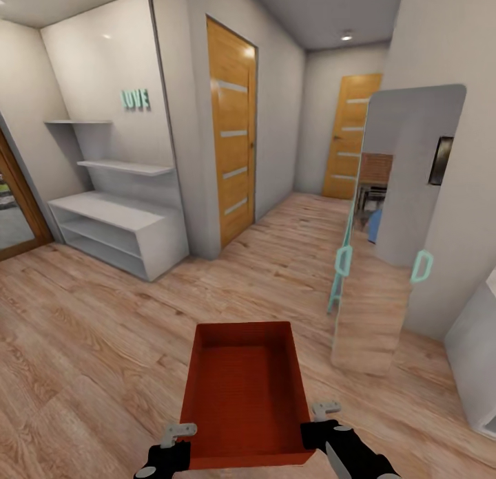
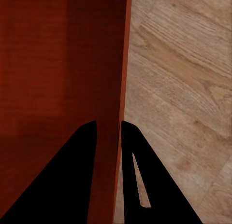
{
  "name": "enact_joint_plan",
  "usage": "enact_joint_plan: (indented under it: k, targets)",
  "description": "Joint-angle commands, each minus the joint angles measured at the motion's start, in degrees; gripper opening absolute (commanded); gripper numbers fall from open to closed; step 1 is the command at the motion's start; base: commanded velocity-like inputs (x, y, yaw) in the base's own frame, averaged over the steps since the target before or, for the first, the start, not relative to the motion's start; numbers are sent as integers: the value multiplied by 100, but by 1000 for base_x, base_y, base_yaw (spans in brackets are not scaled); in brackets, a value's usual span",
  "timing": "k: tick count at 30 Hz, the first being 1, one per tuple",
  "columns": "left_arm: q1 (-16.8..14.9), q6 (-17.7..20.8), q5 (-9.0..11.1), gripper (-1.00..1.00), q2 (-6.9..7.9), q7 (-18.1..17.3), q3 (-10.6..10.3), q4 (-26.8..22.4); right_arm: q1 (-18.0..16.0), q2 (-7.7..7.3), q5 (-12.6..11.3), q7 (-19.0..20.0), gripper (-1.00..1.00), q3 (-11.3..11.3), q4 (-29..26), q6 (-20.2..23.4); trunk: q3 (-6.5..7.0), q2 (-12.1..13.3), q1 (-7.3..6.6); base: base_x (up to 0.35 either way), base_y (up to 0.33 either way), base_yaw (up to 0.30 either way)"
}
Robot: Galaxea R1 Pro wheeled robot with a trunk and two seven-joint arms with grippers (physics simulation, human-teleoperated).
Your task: Move the two storage containers from the living room to the garage. In the garage, place one container on the floor and stack the other container on top of it (either order is fine).
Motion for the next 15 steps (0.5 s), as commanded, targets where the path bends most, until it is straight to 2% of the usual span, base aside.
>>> enact_joint_plan:
  k: [1,9,15]
  targets:
    - [2,-19,33,-100,60,46,-31,-1,-7,-30,71,13,-100,-111,-20,38,-5,-2,2,272,231,0]
    - [2,-22,34,-100,60,46,-31,-1,-7,-30,71,13,-100,-113,-20,38,-5,-2,2,276,225,0]
    - [2,-23,33,-100,60,46,-31,-1,-7,-30,71,16,-100,-114,-20,38,-5,-2,2,302,161,0]
